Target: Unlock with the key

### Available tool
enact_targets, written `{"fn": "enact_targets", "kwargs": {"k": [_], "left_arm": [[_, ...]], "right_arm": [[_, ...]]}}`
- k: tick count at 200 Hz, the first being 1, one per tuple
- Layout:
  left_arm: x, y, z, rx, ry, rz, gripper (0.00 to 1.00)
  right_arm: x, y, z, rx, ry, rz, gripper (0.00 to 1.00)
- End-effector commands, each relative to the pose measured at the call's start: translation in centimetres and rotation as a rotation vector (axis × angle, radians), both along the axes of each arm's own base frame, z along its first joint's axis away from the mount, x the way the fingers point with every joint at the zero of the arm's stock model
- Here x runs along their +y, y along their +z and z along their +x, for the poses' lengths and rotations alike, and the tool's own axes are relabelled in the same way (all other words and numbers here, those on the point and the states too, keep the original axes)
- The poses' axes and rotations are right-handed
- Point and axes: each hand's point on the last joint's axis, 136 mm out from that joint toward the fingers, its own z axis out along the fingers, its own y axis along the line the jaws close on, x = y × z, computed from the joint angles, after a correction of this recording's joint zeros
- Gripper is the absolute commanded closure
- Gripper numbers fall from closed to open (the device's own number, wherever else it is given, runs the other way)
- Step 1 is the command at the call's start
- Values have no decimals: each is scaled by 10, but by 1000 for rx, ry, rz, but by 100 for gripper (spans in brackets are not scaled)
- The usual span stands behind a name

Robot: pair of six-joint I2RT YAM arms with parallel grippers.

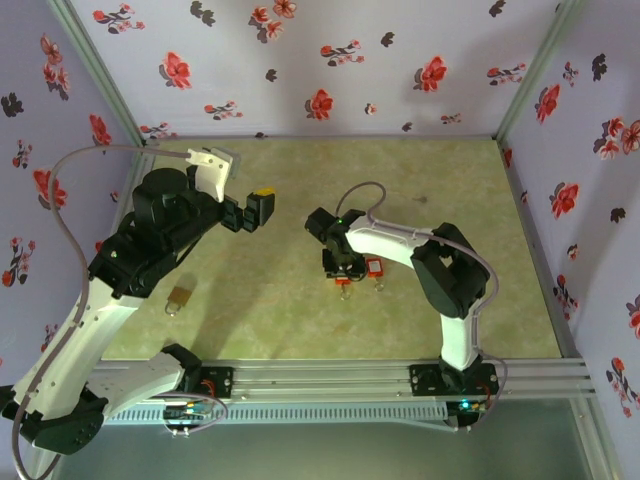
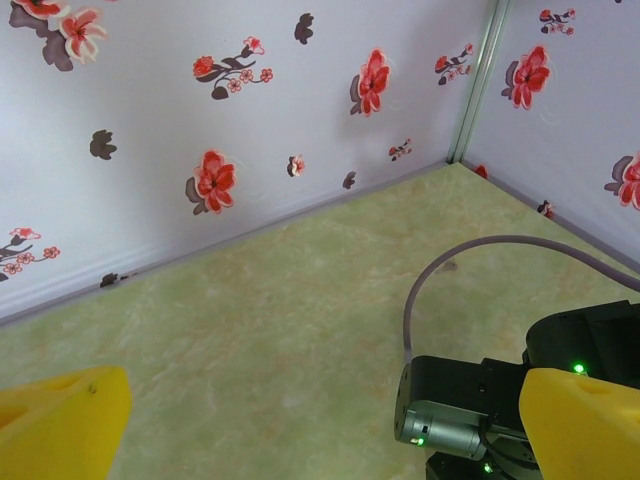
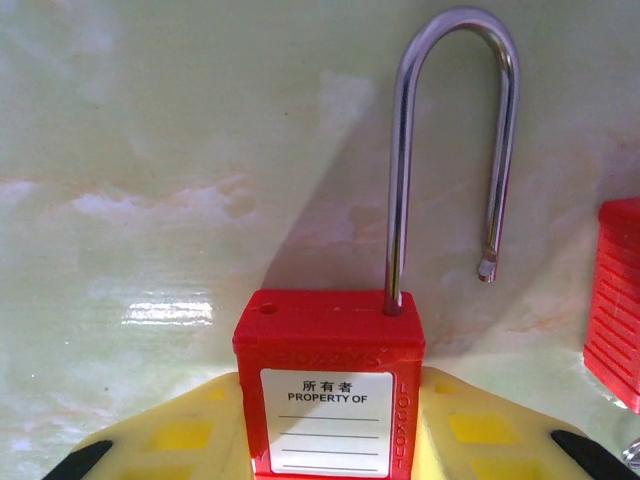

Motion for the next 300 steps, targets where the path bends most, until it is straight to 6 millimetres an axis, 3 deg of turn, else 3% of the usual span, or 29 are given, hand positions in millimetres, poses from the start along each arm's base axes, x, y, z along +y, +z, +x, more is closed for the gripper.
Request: {"fn": "enact_targets", "kwargs": {"k": [1, 74, 120, 171, 233, 300], "left_arm": [[6, 11, -5, -32, -4, -8, 0], [4, 7, -4, -25, -8, -3, 0], [3, 8, -2, -28, -8, 1, 0], [3, 9, -3, -26, -11, 6, 0], [1, 6, 1, 4, 1, -15, 0], [-3, 0, 10, 42, 30, -94, 0]], "right_arm": [[-20, -15, 4, 17, -50, -94, 75], [-20, -14, 10, 17, -49, -89, 72], [-15, -2, 13, 19, -64, -72, 45], [-16, 24, 19, -10, -79, -63, 34], [-16, 77, 24, -83, -84, 9, 31], [-43, 147, 34, -247, -59, 105, 26]]}}
